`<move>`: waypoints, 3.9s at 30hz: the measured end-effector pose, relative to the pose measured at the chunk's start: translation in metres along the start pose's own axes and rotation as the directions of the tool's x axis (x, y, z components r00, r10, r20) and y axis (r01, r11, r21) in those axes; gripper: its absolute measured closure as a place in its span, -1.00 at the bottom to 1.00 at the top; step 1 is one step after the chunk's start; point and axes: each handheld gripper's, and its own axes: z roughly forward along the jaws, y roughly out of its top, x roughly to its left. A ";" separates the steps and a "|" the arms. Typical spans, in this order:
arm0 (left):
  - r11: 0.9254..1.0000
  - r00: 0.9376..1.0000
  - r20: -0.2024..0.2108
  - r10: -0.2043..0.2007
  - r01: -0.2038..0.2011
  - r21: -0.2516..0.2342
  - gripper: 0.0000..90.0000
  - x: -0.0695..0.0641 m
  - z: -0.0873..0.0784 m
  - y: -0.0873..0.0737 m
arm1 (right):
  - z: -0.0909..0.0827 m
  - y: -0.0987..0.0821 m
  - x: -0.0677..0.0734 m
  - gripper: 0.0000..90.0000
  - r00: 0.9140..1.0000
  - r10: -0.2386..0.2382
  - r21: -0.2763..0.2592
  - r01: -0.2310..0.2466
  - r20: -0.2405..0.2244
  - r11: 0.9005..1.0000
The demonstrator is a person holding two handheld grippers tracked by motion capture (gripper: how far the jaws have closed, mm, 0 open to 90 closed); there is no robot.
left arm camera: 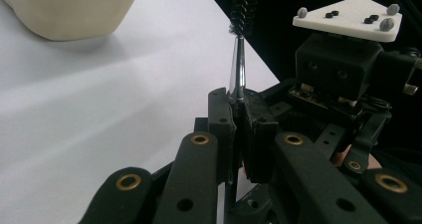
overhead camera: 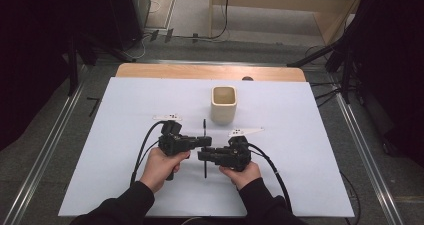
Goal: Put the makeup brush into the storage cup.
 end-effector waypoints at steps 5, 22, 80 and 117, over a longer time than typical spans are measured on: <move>1.000 1.000 0.001 -0.003 0.003 -0.006 0.89 0.000 0.000 -0.001 | 0.000 0.000 0.001 0.76 1.000 0.006 -0.009 -0.006 0.001 1.000; 1.000 1.000 0.000 0.007 -0.007 -0.007 0.80 -0.001 -0.001 -0.001 | 0.000 0.000 0.000 0.91 0.999 0.042 0.004 -0.042 0.000 0.999; 0.931 0.901 -0.242 0.361 -0.337 0.137 -0.40 -0.005 -0.036 -0.013 | -0.014 -0.001 -0.015 0.91 0.994 0.036 0.028 -0.039 0.104 0.999; 0.915 0.877 -0.265 0.402 -0.369 0.165 -0.45 0.011 -0.067 -0.034 | -0.020 0.000 -0.018 0.91 0.993 0.033 0.026 -0.036 0.109 0.999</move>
